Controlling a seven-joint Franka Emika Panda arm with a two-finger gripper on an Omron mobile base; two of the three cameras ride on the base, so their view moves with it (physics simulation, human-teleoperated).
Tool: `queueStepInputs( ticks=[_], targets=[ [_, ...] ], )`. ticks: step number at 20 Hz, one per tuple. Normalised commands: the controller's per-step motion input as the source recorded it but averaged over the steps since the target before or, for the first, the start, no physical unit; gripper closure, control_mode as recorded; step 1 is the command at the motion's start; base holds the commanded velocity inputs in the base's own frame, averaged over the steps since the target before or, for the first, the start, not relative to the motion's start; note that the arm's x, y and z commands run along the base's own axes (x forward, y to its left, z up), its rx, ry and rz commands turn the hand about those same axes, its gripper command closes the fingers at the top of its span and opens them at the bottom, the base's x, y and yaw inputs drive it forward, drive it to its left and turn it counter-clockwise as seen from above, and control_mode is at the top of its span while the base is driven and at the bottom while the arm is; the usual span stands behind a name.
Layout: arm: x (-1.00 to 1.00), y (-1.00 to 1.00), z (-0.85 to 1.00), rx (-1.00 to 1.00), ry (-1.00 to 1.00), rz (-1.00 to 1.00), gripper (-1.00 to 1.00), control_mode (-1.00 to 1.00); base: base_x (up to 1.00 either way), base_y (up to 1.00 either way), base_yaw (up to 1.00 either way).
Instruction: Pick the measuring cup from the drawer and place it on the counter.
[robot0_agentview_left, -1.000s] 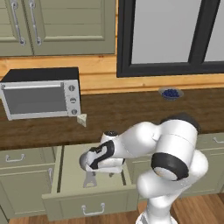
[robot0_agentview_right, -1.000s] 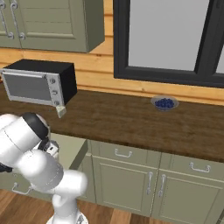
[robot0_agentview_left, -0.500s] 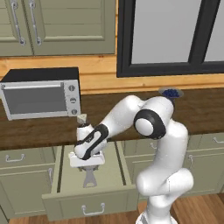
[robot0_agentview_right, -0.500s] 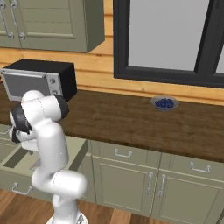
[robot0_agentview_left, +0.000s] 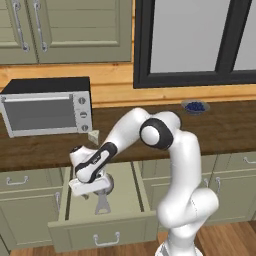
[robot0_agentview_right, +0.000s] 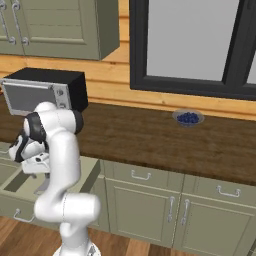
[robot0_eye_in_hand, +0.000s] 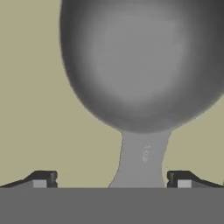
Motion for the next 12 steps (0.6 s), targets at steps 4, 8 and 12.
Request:
queueStepInputs(
  ticks=[4, 8, 12],
  targets=[
    [-0.01, -0.18, -0.23, 0.0, 0.0, 0.0, -1.0, -1.0, 0.0, 0.0, 0.0],
    [0.0, -0.37, -0.17, 0.0, 0.0, 0.0, -1.0, -1.0, 0.0, 0.0, 0.0],
    [-0.02, -0.45, -0.14, 0.0, 0.0, 0.0, -1.0, -1.0, 0.0, 0.0, 0.0]
  ],
)
